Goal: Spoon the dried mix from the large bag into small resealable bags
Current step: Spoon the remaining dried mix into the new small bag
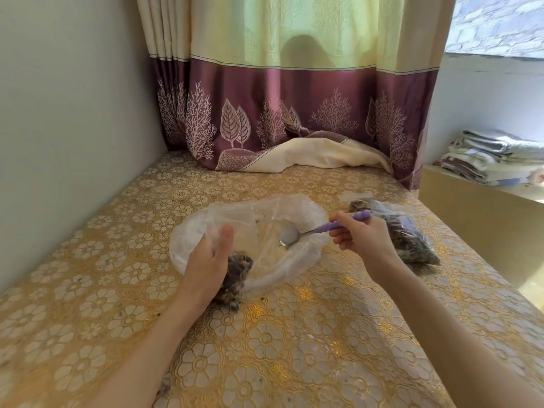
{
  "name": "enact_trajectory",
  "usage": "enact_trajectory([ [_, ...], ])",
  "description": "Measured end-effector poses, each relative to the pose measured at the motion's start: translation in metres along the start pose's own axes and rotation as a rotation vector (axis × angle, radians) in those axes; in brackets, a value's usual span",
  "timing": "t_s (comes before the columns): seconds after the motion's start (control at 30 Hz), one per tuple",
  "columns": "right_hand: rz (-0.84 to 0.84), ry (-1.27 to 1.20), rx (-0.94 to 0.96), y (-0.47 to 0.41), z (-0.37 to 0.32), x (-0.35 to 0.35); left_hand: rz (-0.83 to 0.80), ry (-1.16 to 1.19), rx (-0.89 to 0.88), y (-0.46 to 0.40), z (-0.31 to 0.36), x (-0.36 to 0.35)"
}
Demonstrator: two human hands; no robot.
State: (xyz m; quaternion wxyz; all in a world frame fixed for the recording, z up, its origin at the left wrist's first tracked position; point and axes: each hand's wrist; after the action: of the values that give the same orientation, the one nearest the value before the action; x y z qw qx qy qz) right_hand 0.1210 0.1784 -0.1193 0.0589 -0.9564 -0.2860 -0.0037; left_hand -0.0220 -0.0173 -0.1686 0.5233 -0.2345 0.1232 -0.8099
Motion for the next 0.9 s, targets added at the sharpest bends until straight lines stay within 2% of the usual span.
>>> enact_trajectory([
  [0.5, -0.124, -0.156, -0.234, 0.006, 0.009, 0.003, 0.017, 0.004, -0.016, 0.0, -0.003, 0.0],
  [0.77, -0.085, -0.302, -0.385, 0.005, 0.014, 0.007, 0.044, 0.021, -0.031, 0.001, 0.006, 0.003],
  [0.9, -0.052, -0.362, -0.384, 0.004, 0.014, 0.006, 0.103, 0.133, 0.037, -0.003, 0.021, 0.016],
])
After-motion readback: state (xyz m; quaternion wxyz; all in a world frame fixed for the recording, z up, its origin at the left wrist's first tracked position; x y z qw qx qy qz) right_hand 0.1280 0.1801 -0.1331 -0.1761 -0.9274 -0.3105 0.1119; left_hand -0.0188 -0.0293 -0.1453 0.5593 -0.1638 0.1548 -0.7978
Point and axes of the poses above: each hand's wrist, its own y-axis away from the middle knuckle, its own x-axis out of the back of the hand, z = x × y, and after that the axes turned 7 degrees about z, right-handed
